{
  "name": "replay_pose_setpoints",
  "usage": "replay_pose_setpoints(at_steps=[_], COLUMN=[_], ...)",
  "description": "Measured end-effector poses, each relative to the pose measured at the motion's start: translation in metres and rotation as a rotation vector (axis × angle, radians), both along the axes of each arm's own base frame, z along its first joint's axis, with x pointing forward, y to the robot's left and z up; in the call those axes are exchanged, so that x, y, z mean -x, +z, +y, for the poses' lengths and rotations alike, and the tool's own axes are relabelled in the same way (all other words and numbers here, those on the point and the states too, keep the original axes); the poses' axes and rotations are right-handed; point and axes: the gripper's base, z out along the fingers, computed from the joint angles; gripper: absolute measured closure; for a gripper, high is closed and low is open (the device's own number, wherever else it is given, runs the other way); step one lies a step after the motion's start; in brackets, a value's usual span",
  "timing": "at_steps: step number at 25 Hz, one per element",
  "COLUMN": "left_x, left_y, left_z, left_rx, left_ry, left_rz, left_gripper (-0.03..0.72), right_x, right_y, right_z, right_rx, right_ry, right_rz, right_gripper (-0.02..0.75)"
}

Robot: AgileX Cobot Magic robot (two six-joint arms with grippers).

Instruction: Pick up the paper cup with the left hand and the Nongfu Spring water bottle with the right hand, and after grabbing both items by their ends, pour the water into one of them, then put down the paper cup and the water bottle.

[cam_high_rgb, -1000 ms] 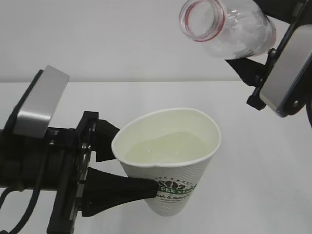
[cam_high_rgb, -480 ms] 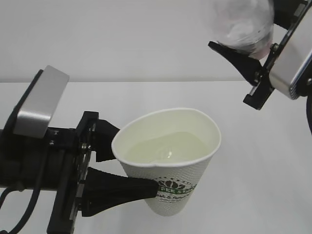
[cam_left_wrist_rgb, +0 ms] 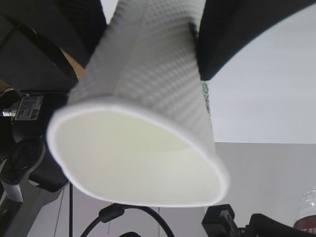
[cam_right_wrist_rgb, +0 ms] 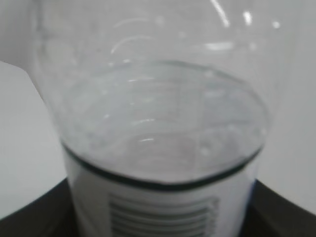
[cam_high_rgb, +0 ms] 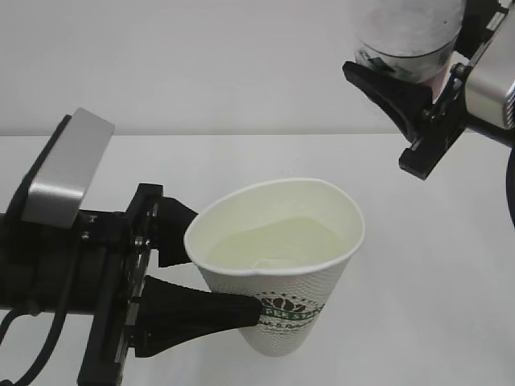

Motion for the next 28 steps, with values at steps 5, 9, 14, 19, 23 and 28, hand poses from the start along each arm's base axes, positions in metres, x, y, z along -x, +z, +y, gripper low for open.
replay_pose_setpoints(at_steps=[5,9,14,19,23,28], left_x=[0.0,0.0,0.0,0.0,0.0,0.0], left_y=[0.0,0.0,0.0,0.0,0.0,0.0], left_z=[0.0,0.0,0.0,0.0,0.0,0.0], left_rx=[0.0,0.0,0.0,0.0,0.0,0.0], left_ry=[0.0,0.0,0.0,0.0,0.0,0.0], left_rz=[0.0,0.0,0.0,0.0,0.0,0.0], left_gripper=[0.288,0.289,0.289,0.289,0.289,0.295], right_x=[0.0,0.0,0.0,0.0004,0.0007,0.0008], right_y=[0.0,0.0,0.0,-0.0004,-0.0007,-0.0007], right_z=[0.0,0.0,0.0,0.0005,0.0009,0.0009], right_rx=[-0.068,-0.129,-0.186,-0.215,-0.231,-0.252], right_ry=[0.009,0.016,0.024,0.034,0.041,0.045], right_rz=[0.062,0.118,0.17,0.204,0.224,0.244], right_gripper=[0.257,0.258,0.258,0.258,0.258,0.258])
